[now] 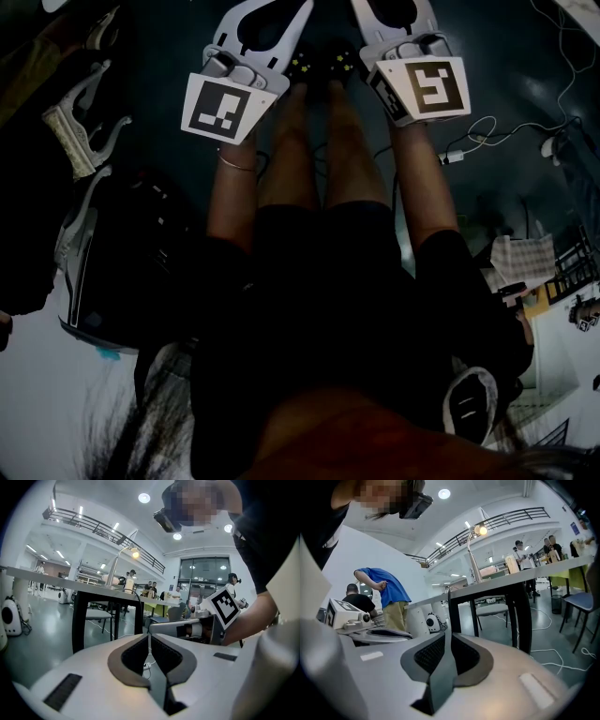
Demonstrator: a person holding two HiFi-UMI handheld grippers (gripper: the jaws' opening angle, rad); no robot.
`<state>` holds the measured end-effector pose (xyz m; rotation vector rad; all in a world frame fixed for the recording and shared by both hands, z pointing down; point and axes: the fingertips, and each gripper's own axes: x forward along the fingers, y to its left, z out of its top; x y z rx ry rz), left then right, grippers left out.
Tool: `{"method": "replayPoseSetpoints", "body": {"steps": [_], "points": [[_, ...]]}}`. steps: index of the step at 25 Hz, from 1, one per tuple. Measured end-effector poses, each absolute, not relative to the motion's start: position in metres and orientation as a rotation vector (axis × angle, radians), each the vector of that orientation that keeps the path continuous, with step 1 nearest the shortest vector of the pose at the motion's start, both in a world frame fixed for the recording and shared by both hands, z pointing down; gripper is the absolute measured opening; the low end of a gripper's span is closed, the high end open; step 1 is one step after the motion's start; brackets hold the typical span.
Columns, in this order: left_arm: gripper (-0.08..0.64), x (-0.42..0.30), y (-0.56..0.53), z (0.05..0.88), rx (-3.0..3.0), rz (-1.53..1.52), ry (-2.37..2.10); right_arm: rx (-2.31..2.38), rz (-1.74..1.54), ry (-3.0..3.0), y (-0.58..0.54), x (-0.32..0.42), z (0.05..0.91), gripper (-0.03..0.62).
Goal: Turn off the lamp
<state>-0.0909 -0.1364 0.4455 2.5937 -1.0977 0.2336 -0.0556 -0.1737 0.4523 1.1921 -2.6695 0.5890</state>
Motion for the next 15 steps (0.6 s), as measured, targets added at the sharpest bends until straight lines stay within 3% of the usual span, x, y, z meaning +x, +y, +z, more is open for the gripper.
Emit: {"method": "replayPoseSetpoints", "body": {"steps": [15], "points": [[0.009, -0.096, -0.141, 0.446, 2.584, 0.232, -1.088, 1.153, 0.633, -2.625, -0.187, -0.077, 0.474, 0.067]]}}
